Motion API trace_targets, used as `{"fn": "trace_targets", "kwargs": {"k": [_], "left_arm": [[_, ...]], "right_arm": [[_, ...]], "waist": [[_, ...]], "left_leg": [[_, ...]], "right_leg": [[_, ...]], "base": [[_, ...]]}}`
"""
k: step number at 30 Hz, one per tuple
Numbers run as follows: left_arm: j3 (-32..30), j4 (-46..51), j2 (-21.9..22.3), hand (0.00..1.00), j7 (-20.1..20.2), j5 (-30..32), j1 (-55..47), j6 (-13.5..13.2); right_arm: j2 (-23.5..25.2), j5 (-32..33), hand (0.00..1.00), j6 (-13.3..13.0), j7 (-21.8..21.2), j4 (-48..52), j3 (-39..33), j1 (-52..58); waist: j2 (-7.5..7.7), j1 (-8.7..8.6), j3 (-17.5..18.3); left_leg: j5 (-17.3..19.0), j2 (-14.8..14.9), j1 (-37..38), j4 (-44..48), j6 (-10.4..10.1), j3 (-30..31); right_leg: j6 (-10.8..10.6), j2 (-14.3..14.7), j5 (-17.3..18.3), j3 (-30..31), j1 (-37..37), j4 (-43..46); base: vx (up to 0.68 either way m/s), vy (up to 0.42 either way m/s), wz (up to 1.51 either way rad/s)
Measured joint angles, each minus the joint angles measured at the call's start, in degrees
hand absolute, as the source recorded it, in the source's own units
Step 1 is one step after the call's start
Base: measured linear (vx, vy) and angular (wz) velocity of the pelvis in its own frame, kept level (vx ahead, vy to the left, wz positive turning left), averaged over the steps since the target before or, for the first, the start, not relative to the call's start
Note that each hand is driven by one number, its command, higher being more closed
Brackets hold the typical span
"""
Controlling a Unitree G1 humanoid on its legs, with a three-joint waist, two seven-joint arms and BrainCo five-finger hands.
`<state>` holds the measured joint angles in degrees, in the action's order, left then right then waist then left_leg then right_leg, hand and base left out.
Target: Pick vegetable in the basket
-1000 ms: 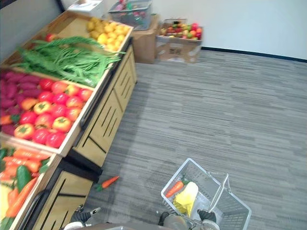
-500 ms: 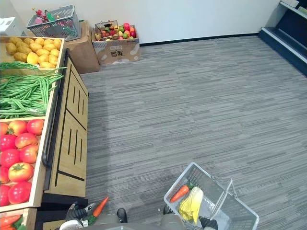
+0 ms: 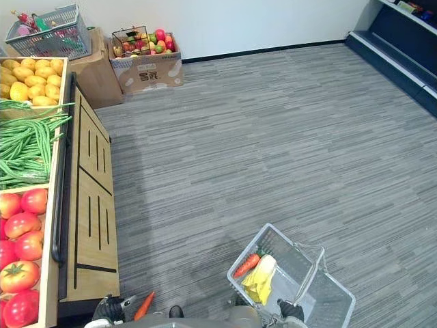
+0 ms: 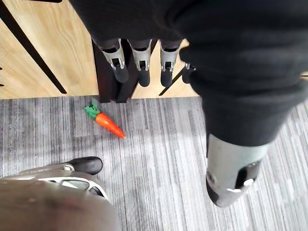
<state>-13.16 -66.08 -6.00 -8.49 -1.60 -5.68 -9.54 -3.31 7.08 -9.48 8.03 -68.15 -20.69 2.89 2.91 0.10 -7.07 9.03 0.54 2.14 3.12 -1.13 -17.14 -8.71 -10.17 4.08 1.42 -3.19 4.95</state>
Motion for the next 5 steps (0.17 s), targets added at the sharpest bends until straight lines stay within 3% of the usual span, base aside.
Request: {"fn": "trace_targets", "kwargs": {"k": [5], "left_arm": [[-0.1, -0.7, 0.2, 0.00, 0.2, -0.7, -0.2, 0.0]], "right_arm": [[0.0, 0.7, 1.00, 0.2, -0.5, -0.8, -1.4, 0.4]], "waist": [[-0.39, 0.05, 0.5]], "left_leg": [[-0.3, 0.4, 0.9, -1.1, -0.4, 0.7]], "right_leg": [[-0.3, 0.3, -0.8, -2.7, 3.1, -4.2]], "base": [[0.02, -0.037, 0.08]]}}
